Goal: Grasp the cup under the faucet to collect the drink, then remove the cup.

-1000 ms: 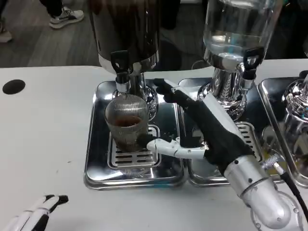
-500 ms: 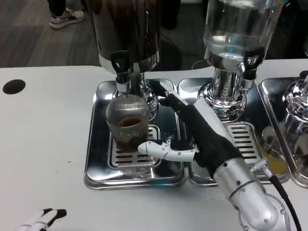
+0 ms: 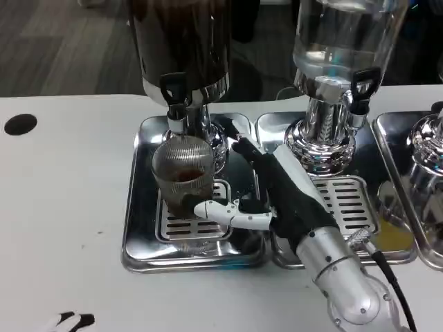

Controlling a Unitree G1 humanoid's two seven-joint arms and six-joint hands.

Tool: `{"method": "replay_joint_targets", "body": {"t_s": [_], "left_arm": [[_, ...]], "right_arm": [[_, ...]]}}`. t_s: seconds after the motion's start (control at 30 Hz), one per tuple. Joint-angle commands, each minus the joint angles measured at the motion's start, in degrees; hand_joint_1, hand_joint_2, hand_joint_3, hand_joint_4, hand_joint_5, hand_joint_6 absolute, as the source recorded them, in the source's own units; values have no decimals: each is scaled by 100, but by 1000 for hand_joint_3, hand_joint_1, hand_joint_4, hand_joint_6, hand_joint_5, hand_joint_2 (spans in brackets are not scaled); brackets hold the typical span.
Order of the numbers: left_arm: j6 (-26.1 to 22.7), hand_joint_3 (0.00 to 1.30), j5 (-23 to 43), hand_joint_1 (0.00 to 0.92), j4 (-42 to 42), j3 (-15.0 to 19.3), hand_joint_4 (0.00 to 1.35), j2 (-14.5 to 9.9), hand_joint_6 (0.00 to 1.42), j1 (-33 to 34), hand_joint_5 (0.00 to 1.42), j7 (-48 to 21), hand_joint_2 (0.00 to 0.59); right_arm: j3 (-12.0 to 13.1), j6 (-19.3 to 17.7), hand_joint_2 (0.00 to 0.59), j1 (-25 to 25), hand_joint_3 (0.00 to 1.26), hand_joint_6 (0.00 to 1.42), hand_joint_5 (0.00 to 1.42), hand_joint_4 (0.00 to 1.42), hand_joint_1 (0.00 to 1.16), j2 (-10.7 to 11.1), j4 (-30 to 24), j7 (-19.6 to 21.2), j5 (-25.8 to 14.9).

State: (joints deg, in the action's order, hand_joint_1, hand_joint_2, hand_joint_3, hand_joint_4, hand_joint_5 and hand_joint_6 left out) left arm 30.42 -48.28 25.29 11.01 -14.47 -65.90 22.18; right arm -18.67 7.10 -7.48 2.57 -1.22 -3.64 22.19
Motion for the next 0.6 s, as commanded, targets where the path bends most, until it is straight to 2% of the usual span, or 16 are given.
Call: {"method": "replay_joint_targets", "body": {"t_s": [0.03, 0.6], "left_arm": [[71, 279, -123, 3, -68, -2, 198, 14, 588, -142, 314, 81, 66], [163, 290, -52, 3, -213, 56, 208, 4, 580, -322, 314, 166, 67]], "right_arm": [[3, -143, 102, -203, 35, 0, 49, 34, 700, -84, 212, 143, -19], [-7, -338, 103, -631, 41, 0, 49, 44, 702, -352, 981, 532, -42]]}}
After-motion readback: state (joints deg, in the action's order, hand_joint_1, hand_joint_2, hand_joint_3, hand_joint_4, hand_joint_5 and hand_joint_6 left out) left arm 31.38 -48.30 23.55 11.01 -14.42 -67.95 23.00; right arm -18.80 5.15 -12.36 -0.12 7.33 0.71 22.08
